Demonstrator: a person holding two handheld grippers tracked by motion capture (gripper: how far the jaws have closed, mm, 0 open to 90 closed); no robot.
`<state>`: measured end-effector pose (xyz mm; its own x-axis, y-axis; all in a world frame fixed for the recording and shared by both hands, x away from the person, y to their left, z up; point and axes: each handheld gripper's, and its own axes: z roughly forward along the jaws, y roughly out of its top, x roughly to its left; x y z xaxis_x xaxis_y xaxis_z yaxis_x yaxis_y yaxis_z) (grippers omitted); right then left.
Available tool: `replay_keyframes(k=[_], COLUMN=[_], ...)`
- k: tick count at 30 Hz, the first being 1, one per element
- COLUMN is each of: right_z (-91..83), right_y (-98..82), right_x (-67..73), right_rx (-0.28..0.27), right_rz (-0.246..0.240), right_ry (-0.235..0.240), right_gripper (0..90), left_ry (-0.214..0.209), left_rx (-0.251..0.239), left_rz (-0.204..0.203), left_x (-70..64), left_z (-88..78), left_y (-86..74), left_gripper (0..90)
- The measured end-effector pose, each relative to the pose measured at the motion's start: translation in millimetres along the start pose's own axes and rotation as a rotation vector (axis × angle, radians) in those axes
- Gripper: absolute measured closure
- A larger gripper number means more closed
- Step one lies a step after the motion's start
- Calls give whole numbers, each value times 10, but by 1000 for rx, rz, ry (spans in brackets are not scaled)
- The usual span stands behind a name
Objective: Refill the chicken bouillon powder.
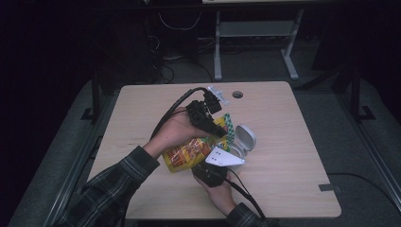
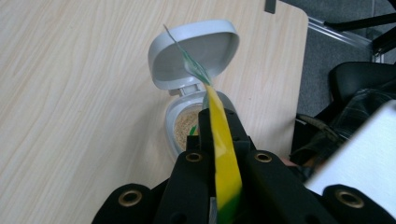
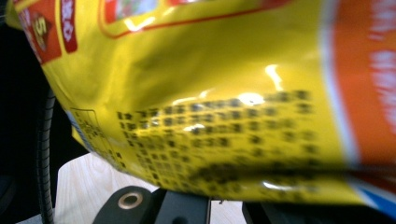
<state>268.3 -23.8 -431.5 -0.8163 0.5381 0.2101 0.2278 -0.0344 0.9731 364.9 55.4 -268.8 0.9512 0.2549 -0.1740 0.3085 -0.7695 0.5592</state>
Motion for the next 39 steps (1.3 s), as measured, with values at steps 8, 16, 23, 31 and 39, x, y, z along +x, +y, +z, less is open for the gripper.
replay_keyframes(k=[8,16,23,31,39], right_z=[21,24,26,-31,-59], right_y=[-29,-38,-53,-15,-12], right_x=[3,-35,-82,-124,-136], right_rx=[19,25,35,24,50], right_rz=[-3,9,3,-9,-20], right_ry=[-1,-7,-26,-53,-60], right_gripper=[898,898,897,897,896], left_ry=[-27,-78,-105,-99,-48], left_rx=[-75,-213,-329,-459,-532], left_rz=[-10,-25,-33,-41,-88], left_x=[13,45,112,186,352], left_z=[-174,-426,-576,-692,-796], left_y=[-215,-545,-879,-1243,-1519], left_gripper=[900,900,900,900,900])
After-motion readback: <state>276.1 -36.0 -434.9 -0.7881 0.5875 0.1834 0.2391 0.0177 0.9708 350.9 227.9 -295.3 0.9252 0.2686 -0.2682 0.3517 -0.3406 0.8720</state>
